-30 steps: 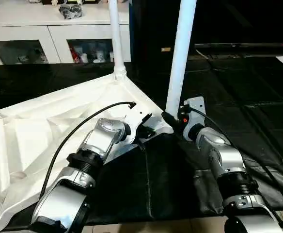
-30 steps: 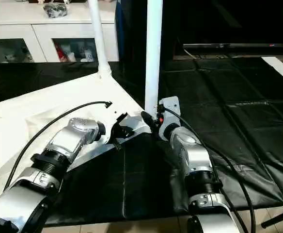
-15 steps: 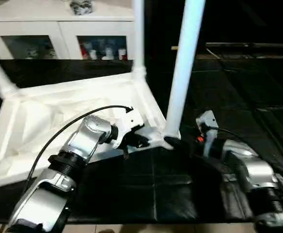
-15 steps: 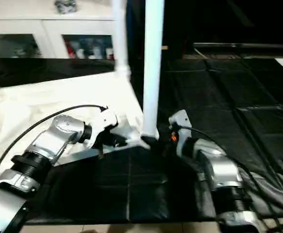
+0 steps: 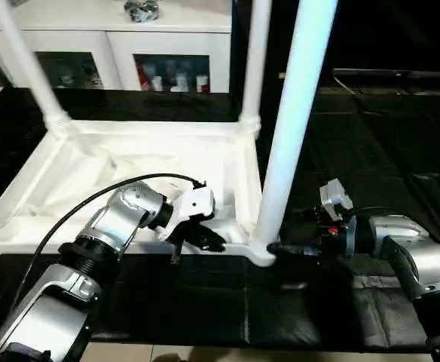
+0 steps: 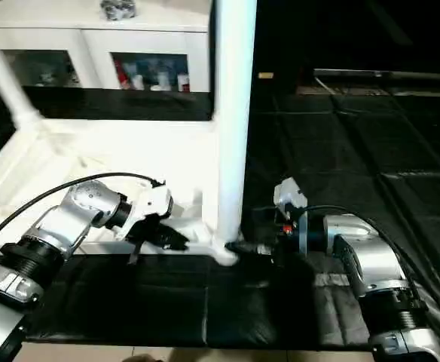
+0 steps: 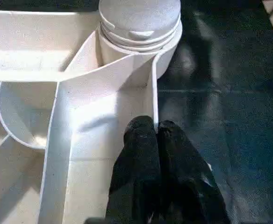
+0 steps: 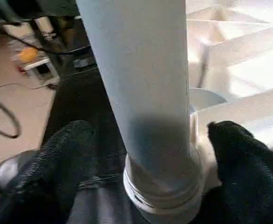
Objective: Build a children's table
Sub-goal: Rotate leg to tighten
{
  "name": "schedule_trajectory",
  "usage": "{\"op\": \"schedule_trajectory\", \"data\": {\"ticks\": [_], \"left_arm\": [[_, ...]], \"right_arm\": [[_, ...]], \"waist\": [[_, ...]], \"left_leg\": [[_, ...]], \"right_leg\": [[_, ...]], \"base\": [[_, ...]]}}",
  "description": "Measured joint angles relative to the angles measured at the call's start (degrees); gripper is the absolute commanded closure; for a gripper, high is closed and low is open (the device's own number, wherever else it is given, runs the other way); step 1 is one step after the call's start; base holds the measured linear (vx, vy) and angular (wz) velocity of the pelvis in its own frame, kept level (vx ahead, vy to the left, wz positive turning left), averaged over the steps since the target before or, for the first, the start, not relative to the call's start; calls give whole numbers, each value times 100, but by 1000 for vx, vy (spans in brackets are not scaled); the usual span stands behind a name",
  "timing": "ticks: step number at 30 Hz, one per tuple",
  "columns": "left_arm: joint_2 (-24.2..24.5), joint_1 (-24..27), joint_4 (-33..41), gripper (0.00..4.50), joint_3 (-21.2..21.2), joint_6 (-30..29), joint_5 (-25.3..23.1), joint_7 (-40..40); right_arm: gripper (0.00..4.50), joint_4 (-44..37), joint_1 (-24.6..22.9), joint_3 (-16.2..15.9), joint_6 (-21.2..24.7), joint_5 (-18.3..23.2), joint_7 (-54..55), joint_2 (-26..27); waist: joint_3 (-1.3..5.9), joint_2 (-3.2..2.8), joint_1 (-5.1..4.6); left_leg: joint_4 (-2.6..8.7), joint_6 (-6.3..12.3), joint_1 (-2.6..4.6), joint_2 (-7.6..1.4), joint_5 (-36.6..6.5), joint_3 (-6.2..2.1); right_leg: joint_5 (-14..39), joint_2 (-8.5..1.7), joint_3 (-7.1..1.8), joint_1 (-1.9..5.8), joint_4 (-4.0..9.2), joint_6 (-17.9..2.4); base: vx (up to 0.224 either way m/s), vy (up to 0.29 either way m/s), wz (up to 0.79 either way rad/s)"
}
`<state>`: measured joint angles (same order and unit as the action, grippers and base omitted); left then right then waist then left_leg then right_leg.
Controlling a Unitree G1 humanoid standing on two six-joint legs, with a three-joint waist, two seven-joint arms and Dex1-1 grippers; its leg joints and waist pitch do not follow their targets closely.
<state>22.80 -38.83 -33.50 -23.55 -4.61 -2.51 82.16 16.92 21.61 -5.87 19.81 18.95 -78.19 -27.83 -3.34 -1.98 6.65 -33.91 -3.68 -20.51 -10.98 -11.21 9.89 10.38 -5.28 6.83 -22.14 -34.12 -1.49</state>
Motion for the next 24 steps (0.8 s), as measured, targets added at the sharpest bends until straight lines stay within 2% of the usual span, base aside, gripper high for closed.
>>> {"op": "schedule_trajectory", "data": {"ticks": [2, 5, 7, 11, 13, 16, 19, 22, 24], "left_arm": [[13, 10, 44, 450, -23, 2, 2, 85], [24, 20, 104, 450, -65, 7, 9, 150], [24, 21, 109, 450, -93, 16, 8, 154], [24, 23, 115, 450, -108, 61, 8, 183], [24, 25, 122, 450, -112, 72, 8, 219], [28, 36, 145, 450, -117, 78, 8, 239], [39, 49, 178, 450, -126, 78, 8, 239], [49, 55, 200, 450, -129, 78, 8, 239], [51, 56, 210, 450, -128, 77, 8, 239]], "right_arm": [[66, 0, 12, -88, 38, 1, -68, 0], [76, 17, 29, -198, 81, -12, -159, 10], [107, 50, 76, -265, 81, -13, -214, 11], [121, 170, 143, -309, 82, -13, -234, 12], [149, 192, 175, -353, 84, -15, -250, 14], [158, 194, 190, -367, 93, -39, -263, 16], [193, 195, 193, -381, 106, -54, -315, 16], [202, 196, 217, -399, 104, -57, -335, 10], [223, 195, 233, -410, 104, -59, -343, 1]], "waist": [[0, 0, 11], [0, 0, 22], [1, 3, 23], [1, 2, 35], [1, 2, 39], [1, 3, 52], [1, 3, 55], [1, 3, 53], [1, 3, 54]], "left_leg": [[-1, 0, -1, 0, 0, 1], [-3, 2, -2, 0, 1, 3], [-4, 3, -2, 0, 2, 4], [-4, 7, -2, 0, 6, 4], [-4, 7, -2, -1, 6, 4], [-4, 8, -3, -1, 7, 4], [-4, 9, -3, -1, 7, 4], [-4, 9, -2, -1, 8, 4], [-4, 9, -2, -1, 8, 4]], "right_leg": [[0, 0, 0, 0, 0, 0], [0, -1, -1, 0, 0, 0], [0, -2, -1, 1, -1, 0], [0, -2, -1, 1, -2, 0], [0, -2, -1, 1, -2, 0], [0, -2, -1, 1, -2, 0], [0, -2, -1, 1, -2, 0], [0, -2, -1, 1, -4, 0], [0, -2, 0, 1, -4, 0]], "base": [[0, 0, 0], [0, 0, 0], [0, 0, 0], [0, 0, 0], [0, 0, 0], [0, 0, 0], [0, 0, 0], [0, 0, 0], [0, 0, 0]]}}
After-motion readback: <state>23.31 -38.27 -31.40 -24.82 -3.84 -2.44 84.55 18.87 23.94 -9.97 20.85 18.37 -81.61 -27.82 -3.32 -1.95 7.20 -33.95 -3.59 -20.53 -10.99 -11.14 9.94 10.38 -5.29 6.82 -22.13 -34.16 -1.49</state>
